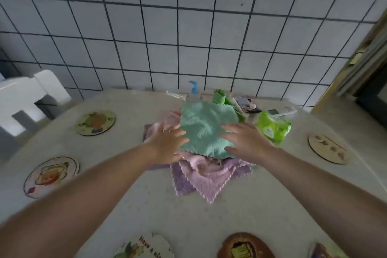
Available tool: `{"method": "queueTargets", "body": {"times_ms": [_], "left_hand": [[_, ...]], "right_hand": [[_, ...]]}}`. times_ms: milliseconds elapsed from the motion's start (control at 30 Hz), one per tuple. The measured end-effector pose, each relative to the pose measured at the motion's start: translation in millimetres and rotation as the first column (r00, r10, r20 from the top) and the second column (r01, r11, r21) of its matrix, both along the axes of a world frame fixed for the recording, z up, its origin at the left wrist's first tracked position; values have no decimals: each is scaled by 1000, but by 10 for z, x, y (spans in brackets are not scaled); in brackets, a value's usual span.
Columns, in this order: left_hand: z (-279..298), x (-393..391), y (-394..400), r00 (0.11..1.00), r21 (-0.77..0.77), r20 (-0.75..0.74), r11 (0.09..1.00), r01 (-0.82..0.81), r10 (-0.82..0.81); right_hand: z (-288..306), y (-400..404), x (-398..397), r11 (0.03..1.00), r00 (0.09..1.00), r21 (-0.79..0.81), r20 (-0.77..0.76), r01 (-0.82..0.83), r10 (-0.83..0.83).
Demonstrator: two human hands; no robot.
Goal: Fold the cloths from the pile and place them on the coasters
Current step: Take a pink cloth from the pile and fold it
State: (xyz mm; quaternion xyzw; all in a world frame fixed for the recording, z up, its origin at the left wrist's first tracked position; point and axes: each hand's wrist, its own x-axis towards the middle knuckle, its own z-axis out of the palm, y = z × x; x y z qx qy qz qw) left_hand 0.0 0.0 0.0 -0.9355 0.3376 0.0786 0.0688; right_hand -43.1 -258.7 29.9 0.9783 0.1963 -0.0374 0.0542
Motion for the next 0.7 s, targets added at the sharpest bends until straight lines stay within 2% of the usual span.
{"method": "queueTargets", "body": {"times_ms": [100,167,267,467,700], "left_hand": [[-281,-3,-78,994,40,-104,999,-32,36],[-485,8,-108,989,-7,-140,999,-53,51],[-685,108,-126,983,-63,-177,996,-67,55],[-970,258,-144,975,-57,-200,992,-114,100],[-1112,267,-77,967,-170,-218,971,-168,129]], "right_hand": [[-385,-35,32,1000,994,-6,-109,14,-14],[-669,-75,37,997,973,-30,-217,75,-79],[-885,-108,72,986,945,-100,-288,132,-155],[-1158,-163,180,985,936,-36,-308,170,-172],[-1310,-188,238,967,936,18,-257,254,-241]]}}
